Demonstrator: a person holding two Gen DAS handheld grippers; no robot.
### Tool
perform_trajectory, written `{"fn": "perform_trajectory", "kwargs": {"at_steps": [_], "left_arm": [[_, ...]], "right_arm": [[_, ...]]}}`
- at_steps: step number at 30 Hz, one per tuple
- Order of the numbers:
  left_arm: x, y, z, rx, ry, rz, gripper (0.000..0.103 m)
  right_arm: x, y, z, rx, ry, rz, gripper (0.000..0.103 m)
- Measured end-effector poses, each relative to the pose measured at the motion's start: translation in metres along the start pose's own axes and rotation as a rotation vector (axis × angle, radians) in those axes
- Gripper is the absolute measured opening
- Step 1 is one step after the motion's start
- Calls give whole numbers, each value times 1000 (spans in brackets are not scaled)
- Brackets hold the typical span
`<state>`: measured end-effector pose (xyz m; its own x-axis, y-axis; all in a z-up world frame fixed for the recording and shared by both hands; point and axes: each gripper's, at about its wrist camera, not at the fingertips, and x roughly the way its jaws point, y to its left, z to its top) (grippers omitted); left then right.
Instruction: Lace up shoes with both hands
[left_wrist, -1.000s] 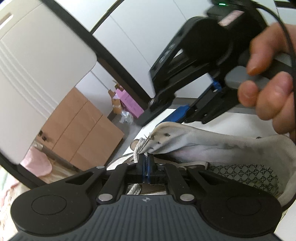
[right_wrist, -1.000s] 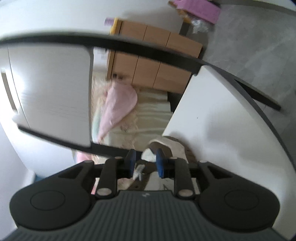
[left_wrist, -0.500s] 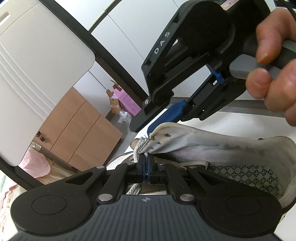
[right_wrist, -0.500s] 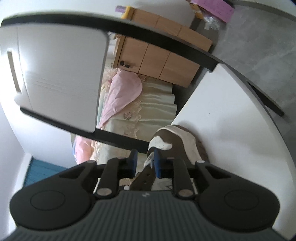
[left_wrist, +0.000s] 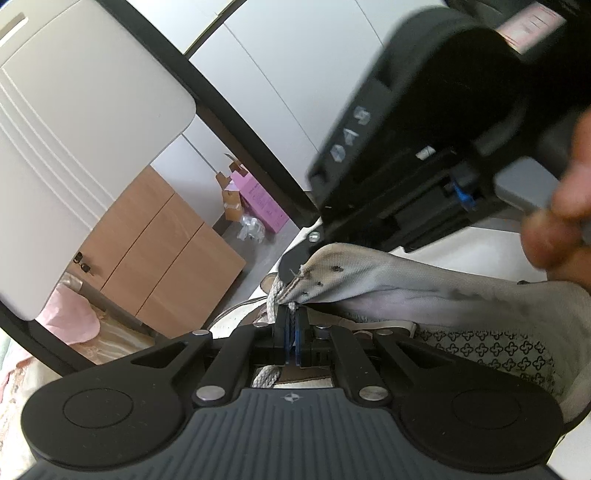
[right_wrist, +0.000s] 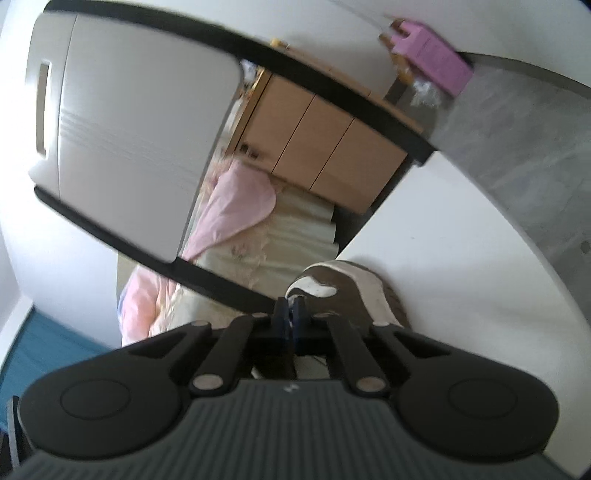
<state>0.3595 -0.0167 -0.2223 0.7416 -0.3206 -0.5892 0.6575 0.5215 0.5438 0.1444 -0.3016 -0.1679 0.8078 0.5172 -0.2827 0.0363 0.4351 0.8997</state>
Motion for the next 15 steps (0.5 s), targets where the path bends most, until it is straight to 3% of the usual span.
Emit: {"fn": "perform_trajectory", "kwargs": {"at_steps": [8, 13, 15], "left_arm": [[16, 5, 3, -7, -4, 5, 3], [-60, -40, 35, -11, -7, 5, 3], [-69, -47, 38, -10, -10, 5, 3]], "right_arm": [[-12, -10, 12, 51, -101, 1, 1], [-5, -19, 25, 82, -27, 12, 5], [-1, -19, 26, 83, 11, 35, 8]]}}
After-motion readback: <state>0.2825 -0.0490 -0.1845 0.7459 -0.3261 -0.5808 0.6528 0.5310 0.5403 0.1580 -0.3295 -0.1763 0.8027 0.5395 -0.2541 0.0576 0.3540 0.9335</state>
